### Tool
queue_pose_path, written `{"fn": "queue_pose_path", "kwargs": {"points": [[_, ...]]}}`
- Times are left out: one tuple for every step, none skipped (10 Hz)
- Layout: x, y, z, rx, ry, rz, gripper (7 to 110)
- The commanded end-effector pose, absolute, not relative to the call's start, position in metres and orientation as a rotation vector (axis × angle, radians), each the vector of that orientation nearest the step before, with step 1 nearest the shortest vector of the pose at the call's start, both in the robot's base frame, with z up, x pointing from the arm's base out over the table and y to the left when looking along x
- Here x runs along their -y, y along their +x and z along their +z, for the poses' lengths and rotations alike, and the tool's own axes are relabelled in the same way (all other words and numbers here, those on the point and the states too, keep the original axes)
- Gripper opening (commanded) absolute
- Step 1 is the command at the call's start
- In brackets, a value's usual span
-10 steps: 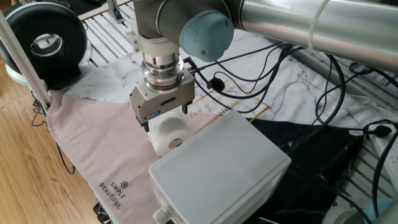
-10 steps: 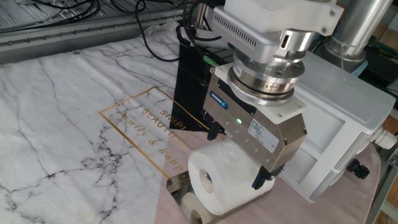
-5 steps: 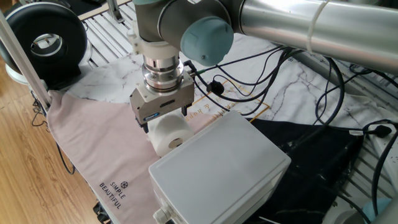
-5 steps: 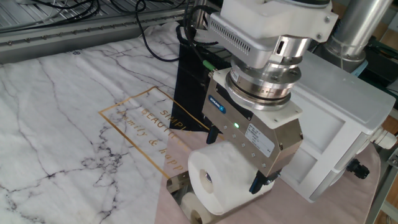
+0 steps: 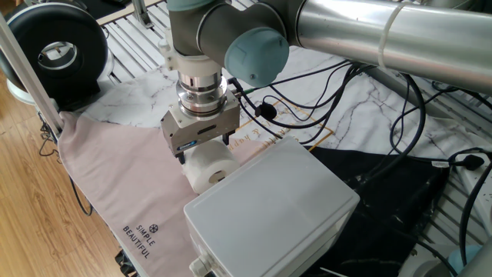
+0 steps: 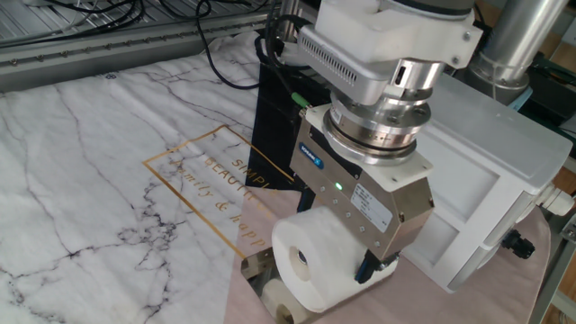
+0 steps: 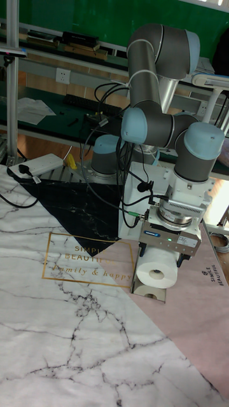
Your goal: Take the roll of paper down from the shelf
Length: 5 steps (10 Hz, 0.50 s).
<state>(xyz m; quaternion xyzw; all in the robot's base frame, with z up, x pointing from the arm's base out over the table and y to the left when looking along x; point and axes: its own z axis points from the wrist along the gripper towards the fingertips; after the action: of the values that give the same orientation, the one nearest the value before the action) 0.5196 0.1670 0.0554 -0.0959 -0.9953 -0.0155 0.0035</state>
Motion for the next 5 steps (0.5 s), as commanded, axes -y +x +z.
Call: {"fn": "queue_pose_path", "kwargs": {"points": [[-0.1674,0.5225,0.0531,3.129,-0.307,-0.067,88],[-0.1658,0.522,0.0543,3.13,-0.3,-0.067,88],[-0.1657,0.522,0.0549,3.131,-0.3,-0.07,88],[-0.1665,0.5224,0.0563,3.135,-0.288,-0.075,88],[-0.1701,0.5245,0.0576,3.144,-0.273,-0.098,107]]}}
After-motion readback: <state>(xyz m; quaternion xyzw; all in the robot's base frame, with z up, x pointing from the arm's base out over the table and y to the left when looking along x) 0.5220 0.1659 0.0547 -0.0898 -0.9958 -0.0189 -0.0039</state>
